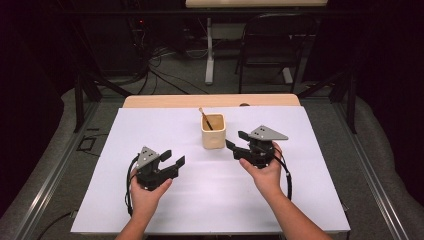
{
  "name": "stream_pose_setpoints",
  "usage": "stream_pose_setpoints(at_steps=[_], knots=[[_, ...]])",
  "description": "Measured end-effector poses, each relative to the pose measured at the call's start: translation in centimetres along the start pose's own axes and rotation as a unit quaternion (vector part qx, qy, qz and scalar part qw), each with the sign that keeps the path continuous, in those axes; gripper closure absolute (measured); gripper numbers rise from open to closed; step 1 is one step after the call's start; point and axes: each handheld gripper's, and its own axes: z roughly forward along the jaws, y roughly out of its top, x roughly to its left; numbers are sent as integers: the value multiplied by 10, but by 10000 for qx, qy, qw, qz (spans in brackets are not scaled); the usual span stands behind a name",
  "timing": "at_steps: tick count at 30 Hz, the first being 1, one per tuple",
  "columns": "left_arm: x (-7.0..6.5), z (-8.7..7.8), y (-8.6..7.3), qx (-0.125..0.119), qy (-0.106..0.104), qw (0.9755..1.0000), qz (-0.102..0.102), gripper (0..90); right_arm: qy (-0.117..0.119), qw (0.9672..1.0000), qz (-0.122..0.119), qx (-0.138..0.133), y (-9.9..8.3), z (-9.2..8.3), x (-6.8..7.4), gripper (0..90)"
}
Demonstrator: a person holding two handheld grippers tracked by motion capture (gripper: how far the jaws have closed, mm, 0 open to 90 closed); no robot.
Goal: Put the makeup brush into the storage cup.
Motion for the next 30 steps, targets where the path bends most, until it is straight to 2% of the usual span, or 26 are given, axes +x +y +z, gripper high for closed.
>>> stream_pose_setpoints(at_steps=[5, 8, 13, 20, 24, 30], knots=[[1, 0, 0, -11, -11, 10000, -15, 411, -9, 9999, 63, -83, -5, -4, -1, 423], [1, 0, 0, -9, 13, 10000, -21, 410, -25, 10000, -10, -28, -8, -8, 0, 423], [1, 0, 0, -9, -2, 10000, -22, 411, -30, 9999, -65, -112, -12, -12, 1, 423], [1, -1, 0, 5, 26, 10000, -25, 411, -18, 9999, -13, -130, -17, -16, 4, 423], [0, 0, -1, 14, 29, 10000, -9, 411, 50, 9998, -40, -172, -20, -16, 6, 423], [-3, 1, -1, 17, 3, 10000, 24, 410, 137, 9995, 73, -275, -23, -15, 7, 423]])
